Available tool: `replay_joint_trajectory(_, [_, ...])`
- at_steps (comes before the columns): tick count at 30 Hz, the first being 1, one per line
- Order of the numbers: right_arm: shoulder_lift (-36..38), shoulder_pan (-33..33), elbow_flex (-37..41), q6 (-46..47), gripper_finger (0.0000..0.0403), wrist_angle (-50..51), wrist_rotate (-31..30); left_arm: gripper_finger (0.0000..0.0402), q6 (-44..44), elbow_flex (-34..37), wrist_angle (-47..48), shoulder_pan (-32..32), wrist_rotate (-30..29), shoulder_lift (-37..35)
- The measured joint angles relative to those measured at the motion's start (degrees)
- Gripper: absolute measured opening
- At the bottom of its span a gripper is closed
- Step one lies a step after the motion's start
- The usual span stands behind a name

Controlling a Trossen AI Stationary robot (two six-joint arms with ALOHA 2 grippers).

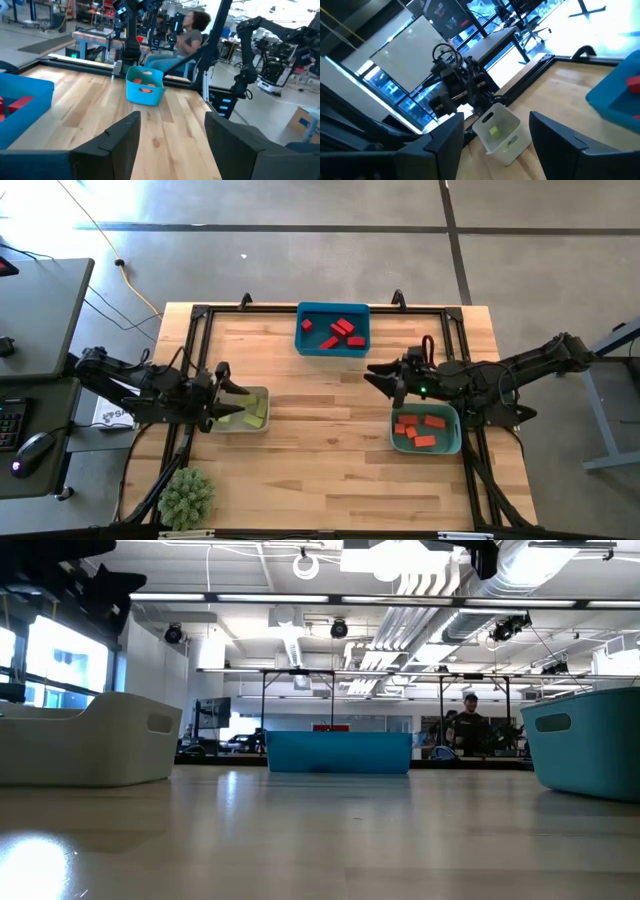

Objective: Sort & place blocks by color
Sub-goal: Return to Home Position

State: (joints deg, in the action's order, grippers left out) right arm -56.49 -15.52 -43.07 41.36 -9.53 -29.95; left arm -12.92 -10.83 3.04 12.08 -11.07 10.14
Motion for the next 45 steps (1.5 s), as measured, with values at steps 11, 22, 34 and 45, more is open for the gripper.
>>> replay_joint_trajectory(11, [6.6, 3.1, 0.0, -9.1, 0.0211, 3.3, 2.0, 0.0211, -0.2, 8.1, 0.2, -3.8, 3.7, -7.4])
replay_joint_trajectory(22, [26.6, 3.1, -0.1, -27.6, 0.0211, 16.6, 1.9, 0.0211, -4.3, 8.6, -0.4, -11.7, 4.6, -7.5])
replay_joint_trajectory(34, [41.0, 3.1, 15.6, -30.4, 0.0211, 16.8, 2.1, 0.0211, 3.1, 8.6, -0.4, -16.9, 3.6, -7.5])
replay_joint_trajectory(45, [56.4, 3.1, 32.3, -28.3, 0.0211, 10.9, 13.8, 0.0211, 3.6, 8.6, -0.7, -19.2, 0.9, -7.5])
